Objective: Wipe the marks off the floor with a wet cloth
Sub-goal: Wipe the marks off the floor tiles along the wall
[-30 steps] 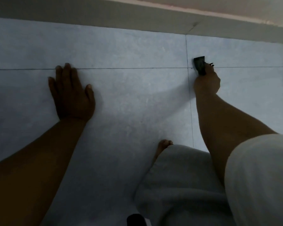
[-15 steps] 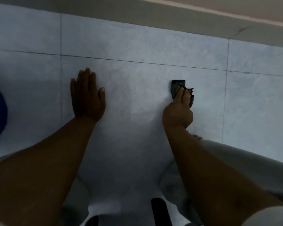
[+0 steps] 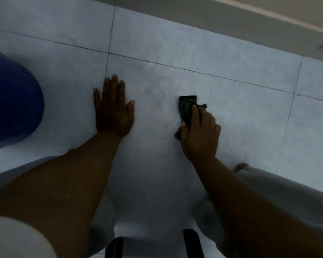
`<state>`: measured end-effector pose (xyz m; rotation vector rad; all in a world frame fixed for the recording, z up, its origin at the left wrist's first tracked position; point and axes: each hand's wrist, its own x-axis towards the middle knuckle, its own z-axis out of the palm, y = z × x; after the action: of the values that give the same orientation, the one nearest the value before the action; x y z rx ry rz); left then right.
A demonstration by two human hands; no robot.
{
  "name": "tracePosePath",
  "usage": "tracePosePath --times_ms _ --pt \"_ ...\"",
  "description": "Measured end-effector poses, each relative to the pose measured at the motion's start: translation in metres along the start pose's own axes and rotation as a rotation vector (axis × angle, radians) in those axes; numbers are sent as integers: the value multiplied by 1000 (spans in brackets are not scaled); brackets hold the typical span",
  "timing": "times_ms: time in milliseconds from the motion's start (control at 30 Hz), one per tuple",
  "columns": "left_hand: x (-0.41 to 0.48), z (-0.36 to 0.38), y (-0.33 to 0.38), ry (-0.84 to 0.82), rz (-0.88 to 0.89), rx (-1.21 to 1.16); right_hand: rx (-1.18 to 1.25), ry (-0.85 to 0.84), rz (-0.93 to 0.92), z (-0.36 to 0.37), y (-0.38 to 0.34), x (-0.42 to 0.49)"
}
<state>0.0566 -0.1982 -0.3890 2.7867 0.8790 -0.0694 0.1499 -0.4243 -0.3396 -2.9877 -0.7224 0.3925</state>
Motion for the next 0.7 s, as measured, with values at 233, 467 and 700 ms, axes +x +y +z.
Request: tracePosePath --times_ms 233,467,700 --pt "0 3 -1 35 2 14 27 -93 -385 6 16 39" --pt "-1 3 -1 34 -9 3 87 -80 -264 13 -4 37" --pt "-1 3 -1 23 -13 -1 85 -63 -274 14 -11 37"
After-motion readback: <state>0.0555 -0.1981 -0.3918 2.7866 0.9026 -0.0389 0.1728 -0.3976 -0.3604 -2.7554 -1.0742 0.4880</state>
